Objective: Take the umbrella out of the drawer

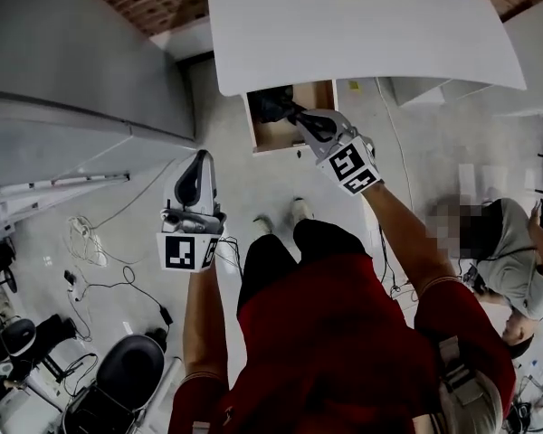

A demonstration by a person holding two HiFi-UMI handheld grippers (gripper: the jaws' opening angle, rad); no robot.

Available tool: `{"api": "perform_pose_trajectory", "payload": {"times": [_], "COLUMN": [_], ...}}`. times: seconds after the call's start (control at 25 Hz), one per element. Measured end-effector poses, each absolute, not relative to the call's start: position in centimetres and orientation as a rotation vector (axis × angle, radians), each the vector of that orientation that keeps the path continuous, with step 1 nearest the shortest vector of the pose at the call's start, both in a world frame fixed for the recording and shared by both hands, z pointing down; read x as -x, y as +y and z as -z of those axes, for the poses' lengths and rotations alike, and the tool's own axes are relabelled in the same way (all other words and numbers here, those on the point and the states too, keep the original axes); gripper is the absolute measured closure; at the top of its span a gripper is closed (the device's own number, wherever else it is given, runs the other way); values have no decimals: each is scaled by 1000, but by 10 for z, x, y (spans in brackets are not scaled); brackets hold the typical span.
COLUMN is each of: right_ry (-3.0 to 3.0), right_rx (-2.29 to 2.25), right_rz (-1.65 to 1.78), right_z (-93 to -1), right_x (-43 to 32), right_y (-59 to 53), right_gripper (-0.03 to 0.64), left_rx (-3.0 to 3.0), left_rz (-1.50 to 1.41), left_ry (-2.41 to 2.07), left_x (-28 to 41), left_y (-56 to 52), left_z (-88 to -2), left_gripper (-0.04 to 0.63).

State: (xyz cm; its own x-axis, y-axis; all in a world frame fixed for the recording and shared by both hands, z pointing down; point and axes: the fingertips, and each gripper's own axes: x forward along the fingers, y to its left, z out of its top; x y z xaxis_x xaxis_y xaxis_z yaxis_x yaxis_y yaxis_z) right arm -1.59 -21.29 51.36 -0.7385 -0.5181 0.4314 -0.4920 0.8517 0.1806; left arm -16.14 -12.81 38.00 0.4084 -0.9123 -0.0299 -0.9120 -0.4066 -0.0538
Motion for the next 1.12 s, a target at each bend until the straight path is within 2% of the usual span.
{"api": "perform_pose_trajectory", "payload": {"times": [0.4, 0.68, 1.12], "right_ry": [-2372, -2292, -2163], "right_rx": [-646, -596, -559], "right_rz": [-13, -47, -109], "right_z": [-636, -708, -807], "right_x": [55, 70, 81], "right_y": [-277, -302, -329], "right_gripper": [519, 400, 286], "left_rx": [2726, 2766, 2774], "left_rz": [91, 104, 153], "left_ry": [1652, 1653, 1713], "left_x": [190, 195, 203], "left_y": [-194, -214, -212], "left_z": [-459, -506, -549], "left_gripper": [594, 594, 594]}}
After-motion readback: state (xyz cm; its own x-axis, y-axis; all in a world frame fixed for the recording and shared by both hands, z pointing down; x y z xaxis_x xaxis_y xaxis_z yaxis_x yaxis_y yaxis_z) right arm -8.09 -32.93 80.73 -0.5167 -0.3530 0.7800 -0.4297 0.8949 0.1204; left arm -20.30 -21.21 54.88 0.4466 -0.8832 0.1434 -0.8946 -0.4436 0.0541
